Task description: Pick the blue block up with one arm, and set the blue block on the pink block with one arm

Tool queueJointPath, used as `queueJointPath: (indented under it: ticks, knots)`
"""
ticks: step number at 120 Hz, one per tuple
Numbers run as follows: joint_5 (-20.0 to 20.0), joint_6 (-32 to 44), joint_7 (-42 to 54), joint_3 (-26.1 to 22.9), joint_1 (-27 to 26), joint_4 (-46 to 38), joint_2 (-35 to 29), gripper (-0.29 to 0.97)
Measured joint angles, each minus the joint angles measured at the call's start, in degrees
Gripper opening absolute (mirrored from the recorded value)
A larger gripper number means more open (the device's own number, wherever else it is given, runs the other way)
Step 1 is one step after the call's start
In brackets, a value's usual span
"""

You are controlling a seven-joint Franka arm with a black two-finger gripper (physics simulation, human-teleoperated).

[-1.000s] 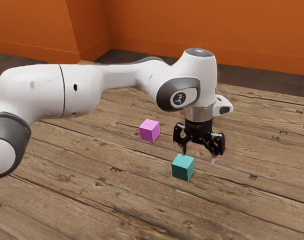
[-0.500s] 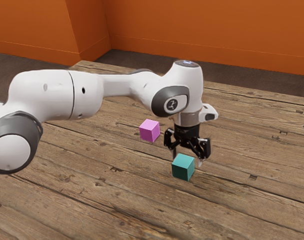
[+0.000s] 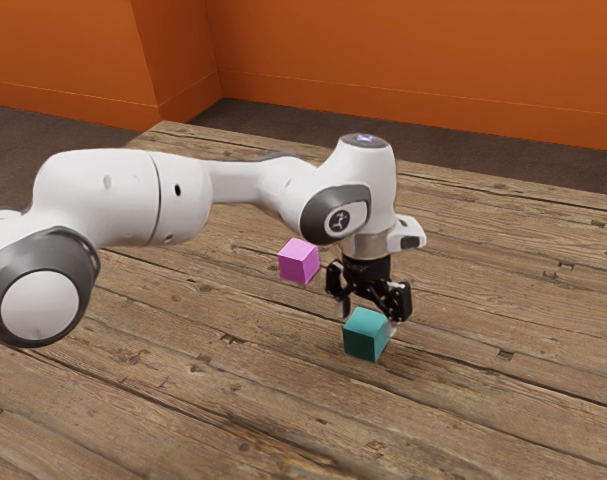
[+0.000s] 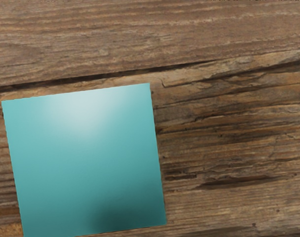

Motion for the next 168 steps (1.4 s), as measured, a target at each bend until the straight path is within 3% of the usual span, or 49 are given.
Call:
queueJointPath:
  ticks: [116, 168]
  knots:
    - [-0.02, 6.80, 7.24, 2.44, -0.01, -0.68, 3.83, 0.68]
    - [0.11, 9.61, 7.73, 2.49, -0.07, -1.46, 3.95, 0.40]
